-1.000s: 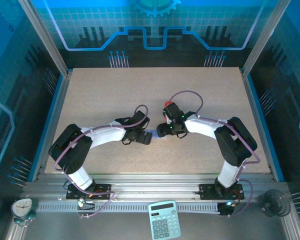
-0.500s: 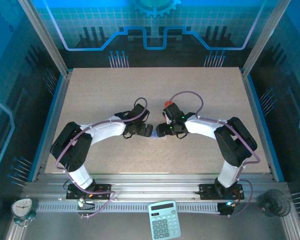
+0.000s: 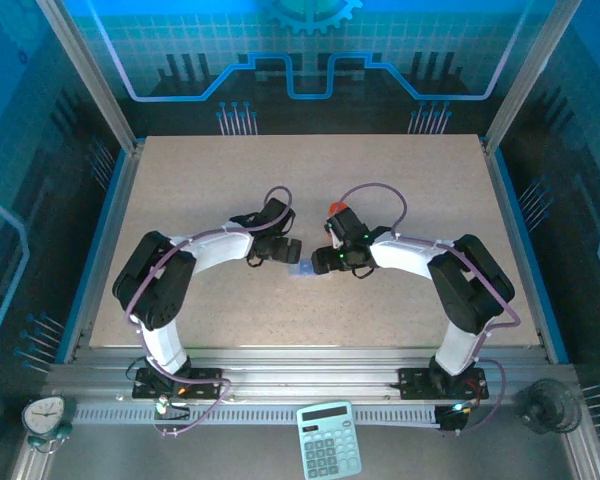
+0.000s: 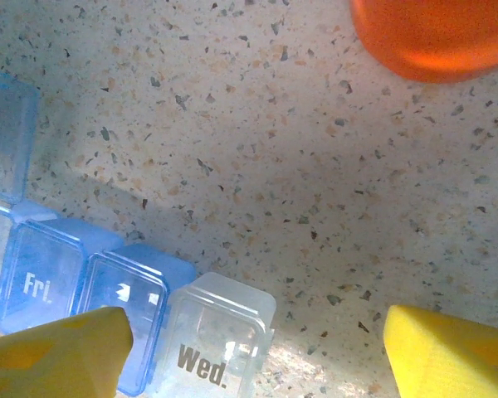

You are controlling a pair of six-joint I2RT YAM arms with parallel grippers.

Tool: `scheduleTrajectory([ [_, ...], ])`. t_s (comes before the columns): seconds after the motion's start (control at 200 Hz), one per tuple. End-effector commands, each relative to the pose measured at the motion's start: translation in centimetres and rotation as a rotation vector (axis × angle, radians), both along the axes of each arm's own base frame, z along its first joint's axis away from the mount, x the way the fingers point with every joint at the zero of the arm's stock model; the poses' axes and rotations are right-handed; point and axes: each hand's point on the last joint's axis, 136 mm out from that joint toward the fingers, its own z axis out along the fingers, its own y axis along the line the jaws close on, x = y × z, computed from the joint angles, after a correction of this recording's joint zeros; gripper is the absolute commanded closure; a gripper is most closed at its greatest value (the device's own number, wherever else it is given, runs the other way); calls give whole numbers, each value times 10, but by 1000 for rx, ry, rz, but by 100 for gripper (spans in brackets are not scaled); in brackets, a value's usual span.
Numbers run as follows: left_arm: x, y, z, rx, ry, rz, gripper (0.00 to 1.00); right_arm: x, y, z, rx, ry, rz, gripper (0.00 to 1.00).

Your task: Sort the pills into containers

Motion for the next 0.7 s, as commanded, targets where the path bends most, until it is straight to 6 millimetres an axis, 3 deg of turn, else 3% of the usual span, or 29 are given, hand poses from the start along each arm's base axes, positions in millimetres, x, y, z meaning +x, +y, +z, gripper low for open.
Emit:
scheduleTrajectory([
  [0.0, 4, -8, 10, -44, -14, -12, 1, -26, -15, -24, -79, 99, 2, 19],
  [0.16, 7, -17, 42, -116, -66, -23, 1, -18, -10, -5, -66, 67, 17, 17],
  [0.435, 6, -30, 99, -259, -154, -24, 1, -1, -4, 71, 33, -74, 30, 11],
  [0.56, 0, -29, 108, -299, -174, -15, 1, 1, -16, 96, 42, -127, -2, 7],
  [0.695, -13, -24, 103, -328, -173, -2, 1, 6, -49, 107, -38, -194, -96, 0],
])
